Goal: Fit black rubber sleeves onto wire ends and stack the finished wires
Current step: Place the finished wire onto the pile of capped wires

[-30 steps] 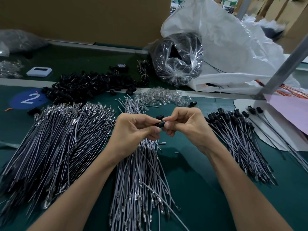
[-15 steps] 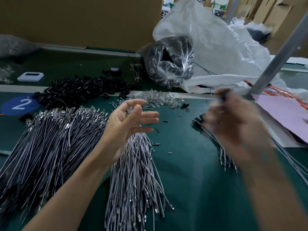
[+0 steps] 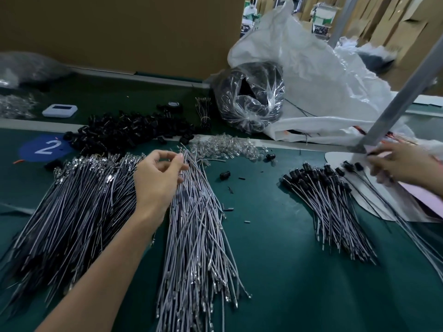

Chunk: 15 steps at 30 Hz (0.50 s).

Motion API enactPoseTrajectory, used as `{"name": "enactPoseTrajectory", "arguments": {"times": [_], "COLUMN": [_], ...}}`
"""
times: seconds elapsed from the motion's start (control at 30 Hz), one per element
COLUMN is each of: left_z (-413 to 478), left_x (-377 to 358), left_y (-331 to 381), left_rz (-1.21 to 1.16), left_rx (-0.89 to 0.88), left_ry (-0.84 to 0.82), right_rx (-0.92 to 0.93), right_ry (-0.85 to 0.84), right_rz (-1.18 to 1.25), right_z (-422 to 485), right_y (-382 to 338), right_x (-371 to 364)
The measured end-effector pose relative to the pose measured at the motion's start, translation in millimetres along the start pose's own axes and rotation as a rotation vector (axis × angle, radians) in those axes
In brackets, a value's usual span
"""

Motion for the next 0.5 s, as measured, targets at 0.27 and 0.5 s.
{"name": "enactPoseTrajectory", "arguments": {"times": [0.27, 0.5], "left_z": [7, -10], "left_x": [2, -14], "left_y": [-2, 10], "left_rz": [0.332, 0.544], "left_rx": [-0.086, -0.266], "left_ry": [0.082, 0.052], "right_rx": [0.364, 0.472], "right_ry": [0.166, -0.172], "right_rz": [-0.205, 0.185], "right_z": [-13, -57], "right_y": [-151, -289], "right_x": [-72, -214]}}
Point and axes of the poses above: each hand's wrist, its own z-axis towards the middle knuckle, its own x-axis out of the back of the hand, y = z × x, the point moved 8 cm from there along z, towards the middle knuckle, and after that the axes turned 13 degrees about x, right-handed, at the moved point
